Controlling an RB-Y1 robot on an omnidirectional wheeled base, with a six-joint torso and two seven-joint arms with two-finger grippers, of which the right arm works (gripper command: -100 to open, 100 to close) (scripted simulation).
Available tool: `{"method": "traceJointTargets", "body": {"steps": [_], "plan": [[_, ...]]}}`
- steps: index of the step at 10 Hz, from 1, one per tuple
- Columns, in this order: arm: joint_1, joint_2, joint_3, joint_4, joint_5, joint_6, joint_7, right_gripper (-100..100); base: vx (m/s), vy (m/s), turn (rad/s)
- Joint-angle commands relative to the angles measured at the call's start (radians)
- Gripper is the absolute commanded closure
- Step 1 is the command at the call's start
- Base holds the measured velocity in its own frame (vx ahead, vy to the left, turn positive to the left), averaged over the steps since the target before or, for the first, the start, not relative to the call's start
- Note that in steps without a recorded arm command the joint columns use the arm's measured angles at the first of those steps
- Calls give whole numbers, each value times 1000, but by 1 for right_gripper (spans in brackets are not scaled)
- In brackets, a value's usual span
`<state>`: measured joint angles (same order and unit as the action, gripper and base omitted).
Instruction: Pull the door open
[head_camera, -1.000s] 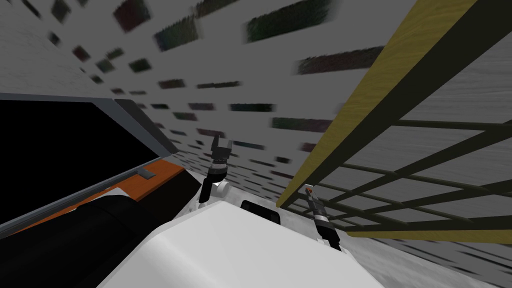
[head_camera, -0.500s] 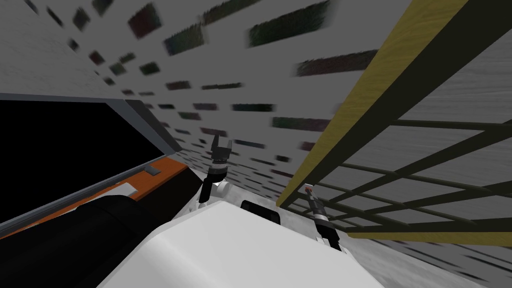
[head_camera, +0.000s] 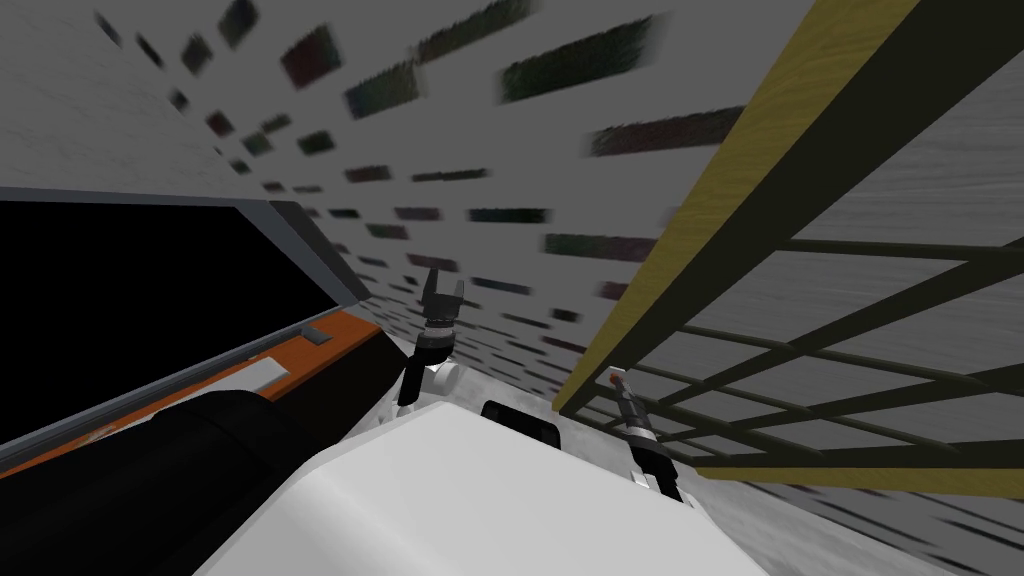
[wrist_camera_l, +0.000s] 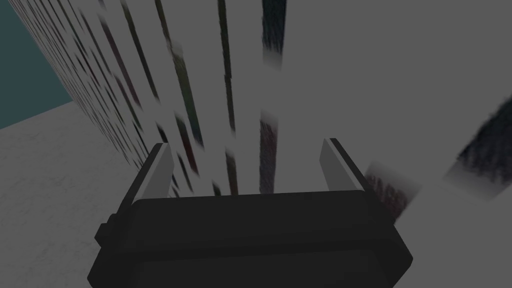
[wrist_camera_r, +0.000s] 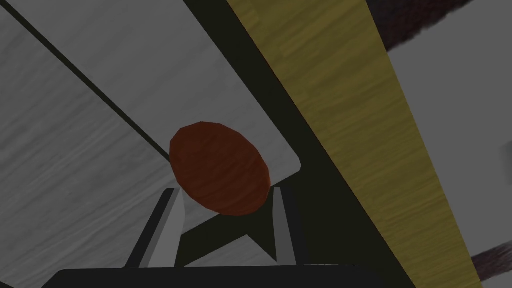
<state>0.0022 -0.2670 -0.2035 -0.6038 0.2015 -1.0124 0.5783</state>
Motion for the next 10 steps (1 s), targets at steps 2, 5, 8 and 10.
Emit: {"method": "traceJointTargets", "body": {"steps": [2, 5, 8, 10], "plan": [[5, 7, 22, -9, -27, 8, -75, 100, -35, -23, 57], [3, 6, 30, -9, -41, 10, -130, 100, -31, -16, 36], [1, 5, 45, -9, -71, 14, -211, 100, -39, -17, 45], [-1, 4, 53, -10, -87, 16, -252, 100, -31, -19, 44]]}}
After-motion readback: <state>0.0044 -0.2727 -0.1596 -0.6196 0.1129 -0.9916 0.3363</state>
